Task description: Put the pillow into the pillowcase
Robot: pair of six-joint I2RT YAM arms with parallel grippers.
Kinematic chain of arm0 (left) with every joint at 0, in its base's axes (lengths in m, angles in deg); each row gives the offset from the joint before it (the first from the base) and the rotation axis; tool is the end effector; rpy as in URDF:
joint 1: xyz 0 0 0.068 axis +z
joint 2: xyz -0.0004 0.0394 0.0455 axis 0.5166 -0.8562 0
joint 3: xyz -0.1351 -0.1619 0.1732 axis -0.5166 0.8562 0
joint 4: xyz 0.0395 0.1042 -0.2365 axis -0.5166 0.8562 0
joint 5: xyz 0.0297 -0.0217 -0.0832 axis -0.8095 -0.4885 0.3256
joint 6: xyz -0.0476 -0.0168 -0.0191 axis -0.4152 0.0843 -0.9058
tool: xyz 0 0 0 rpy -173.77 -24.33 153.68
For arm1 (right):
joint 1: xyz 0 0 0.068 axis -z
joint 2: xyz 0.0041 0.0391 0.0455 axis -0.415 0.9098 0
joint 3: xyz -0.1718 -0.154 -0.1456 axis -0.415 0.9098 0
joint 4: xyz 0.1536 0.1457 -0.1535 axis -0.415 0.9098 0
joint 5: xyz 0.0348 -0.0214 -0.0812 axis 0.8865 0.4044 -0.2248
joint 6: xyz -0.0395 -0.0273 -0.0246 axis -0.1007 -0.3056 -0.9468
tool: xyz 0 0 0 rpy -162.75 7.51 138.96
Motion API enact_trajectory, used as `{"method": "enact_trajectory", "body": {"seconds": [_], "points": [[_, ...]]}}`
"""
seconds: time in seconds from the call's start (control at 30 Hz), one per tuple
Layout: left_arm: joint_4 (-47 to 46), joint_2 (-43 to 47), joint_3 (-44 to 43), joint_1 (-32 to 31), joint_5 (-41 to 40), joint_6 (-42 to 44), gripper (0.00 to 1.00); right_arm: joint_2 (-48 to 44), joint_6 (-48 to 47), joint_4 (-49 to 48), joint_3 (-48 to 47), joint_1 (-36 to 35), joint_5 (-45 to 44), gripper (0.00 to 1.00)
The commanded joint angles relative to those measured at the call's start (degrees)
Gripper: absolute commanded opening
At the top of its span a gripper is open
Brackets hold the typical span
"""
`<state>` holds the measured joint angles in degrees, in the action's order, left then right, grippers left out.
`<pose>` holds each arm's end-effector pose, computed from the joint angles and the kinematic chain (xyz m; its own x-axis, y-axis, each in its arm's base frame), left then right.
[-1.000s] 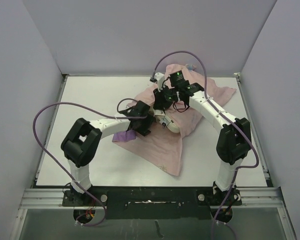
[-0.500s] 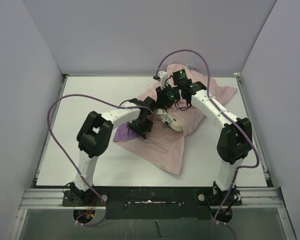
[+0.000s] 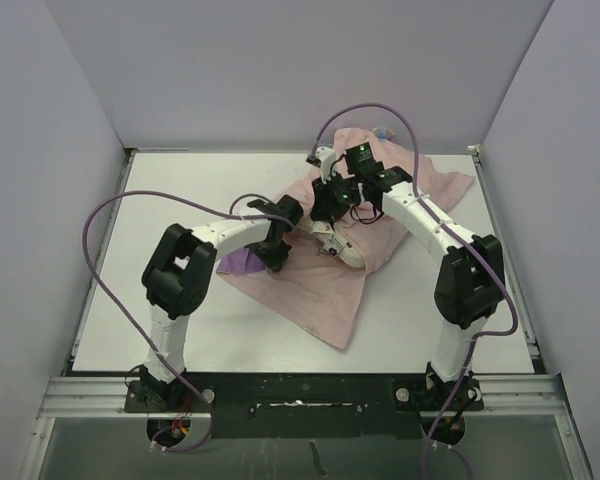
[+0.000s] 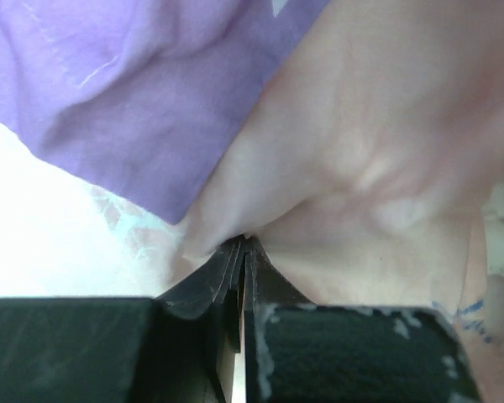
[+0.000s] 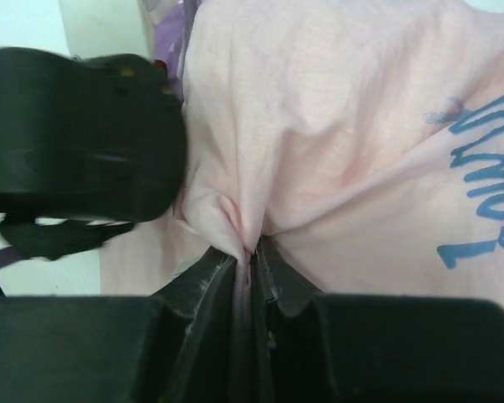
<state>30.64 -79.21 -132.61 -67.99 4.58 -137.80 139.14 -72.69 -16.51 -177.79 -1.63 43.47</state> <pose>0.3261 -0.2354 0.1624 -0.6495 -0.7296 -0.2141 -0.7396 0.6716 -0.0453 0.3637 0.1982 0.2950 -0.6107 -0.3744 -0.6978 -0.7313 0.6047 0.3156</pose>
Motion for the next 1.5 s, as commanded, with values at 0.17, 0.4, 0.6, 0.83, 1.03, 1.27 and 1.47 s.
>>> {"method": "enact_trajectory", "body": {"seconds": [0.17, 0.4, 0.6, 0.83, 1.03, 1.27, 1.47], "points": [[-29.8, 34.1, 29.9, -0.8, -11.9, 14.3, 0.0, -4.0, -9.4, -0.2, 2.1, 0.4, -4.9, 0.0], [-33.6, 40.9, 39.2, -0.1, -9.3, 12.5, 0.0, -3.7, -8.9, 0.8, 6.2, -2.0, 1.8, 0.0], [-48.4, 44.1, 44.7, -0.1, -1.7, 18.6, 0.0, -4.2, -4.8, -0.2, 7.7, -3.3, 8.1, 0.0], [-58.5, 48.6, 50.6, 0.3, -1.2, 18.2, 0.37, -4.7, -3.2, -1.5, 10.3, -4.7, 8.4, 0.0], [-60.6, 46.0, 48.2, 0.1, 0.2, 19.1, 0.44, -4.7, -2.9, -1.8, 10.0, -5.1, 8.3, 0.0], [-40.7, 36.4, 38.6, -1.7, -3.3, 9.9, 0.49, -5.1, -2.7, -2.1, 10.0, -5.0, 8.0, 0.0], [-30.1, 28.8, 33.8, -2.2, -2.4, 3.2, 0.5, -5.0, -2.7, -2.2, 10.0, -4.9, 7.8, 0.0]]}}
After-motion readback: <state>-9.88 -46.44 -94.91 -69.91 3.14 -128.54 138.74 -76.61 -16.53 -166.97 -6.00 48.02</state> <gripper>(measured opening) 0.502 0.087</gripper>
